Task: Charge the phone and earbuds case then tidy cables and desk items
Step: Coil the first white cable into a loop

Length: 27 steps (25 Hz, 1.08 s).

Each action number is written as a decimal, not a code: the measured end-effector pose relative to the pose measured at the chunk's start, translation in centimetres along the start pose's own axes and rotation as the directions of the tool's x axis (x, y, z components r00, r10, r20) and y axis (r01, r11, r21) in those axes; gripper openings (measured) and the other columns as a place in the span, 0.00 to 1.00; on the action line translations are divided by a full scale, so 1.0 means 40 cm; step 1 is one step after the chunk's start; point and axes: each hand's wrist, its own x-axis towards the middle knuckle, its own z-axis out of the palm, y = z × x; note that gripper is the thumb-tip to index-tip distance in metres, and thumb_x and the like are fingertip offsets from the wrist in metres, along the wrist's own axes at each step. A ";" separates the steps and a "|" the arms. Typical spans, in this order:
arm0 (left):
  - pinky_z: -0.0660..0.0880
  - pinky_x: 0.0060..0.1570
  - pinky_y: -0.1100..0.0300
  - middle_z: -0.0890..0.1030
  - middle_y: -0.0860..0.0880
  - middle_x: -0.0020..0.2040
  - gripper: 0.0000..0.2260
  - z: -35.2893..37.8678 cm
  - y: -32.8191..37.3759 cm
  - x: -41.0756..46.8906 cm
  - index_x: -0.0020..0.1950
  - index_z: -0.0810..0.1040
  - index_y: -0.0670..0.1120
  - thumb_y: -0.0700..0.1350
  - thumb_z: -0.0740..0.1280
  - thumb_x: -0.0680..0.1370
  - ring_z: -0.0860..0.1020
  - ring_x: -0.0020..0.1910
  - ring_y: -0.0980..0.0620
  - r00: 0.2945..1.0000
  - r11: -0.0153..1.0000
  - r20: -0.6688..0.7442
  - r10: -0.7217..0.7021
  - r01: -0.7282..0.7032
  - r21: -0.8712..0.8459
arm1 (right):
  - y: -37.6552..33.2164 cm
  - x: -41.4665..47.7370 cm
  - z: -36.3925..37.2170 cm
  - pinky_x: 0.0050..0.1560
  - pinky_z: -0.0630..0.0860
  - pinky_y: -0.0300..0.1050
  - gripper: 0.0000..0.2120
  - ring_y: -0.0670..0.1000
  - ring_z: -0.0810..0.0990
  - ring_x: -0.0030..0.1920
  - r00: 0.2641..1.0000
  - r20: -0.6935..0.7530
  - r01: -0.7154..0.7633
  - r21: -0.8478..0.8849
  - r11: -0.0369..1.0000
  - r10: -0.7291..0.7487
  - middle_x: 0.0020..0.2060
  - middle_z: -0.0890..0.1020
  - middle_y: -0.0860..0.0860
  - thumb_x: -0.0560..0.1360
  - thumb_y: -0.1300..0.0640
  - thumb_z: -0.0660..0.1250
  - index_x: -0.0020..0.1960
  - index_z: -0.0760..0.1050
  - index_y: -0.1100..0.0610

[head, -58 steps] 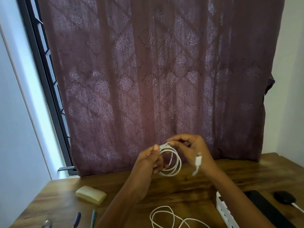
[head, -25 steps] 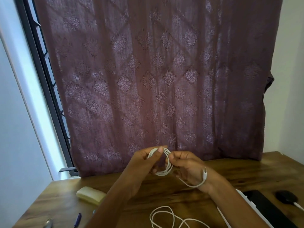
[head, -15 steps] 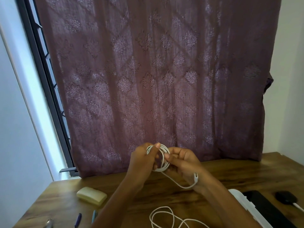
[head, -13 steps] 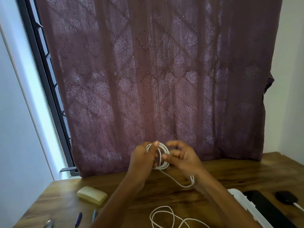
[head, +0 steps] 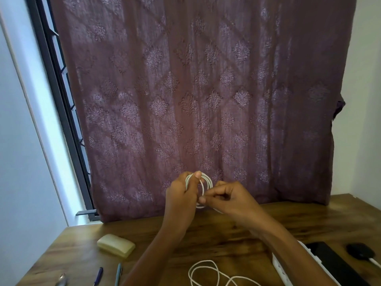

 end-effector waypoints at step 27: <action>0.65 0.27 0.66 0.64 0.52 0.24 0.14 -0.027 -0.020 -0.006 0.38 0.73 0.45 0.49 0.56 0.80 0.61 0.21 0.58 0.924 0.683 0.199 -0.325 0.375 -0.627 | 0.016 0.032 0.013 0.37 0.72 0.32 0.08 0.45 0.75 0.33 0.934 -0.357 -0.021 -0.032 0.999 0.009 0.30 0.78 0.46 0.72 0.61 0.70 0.36 0.80 0.50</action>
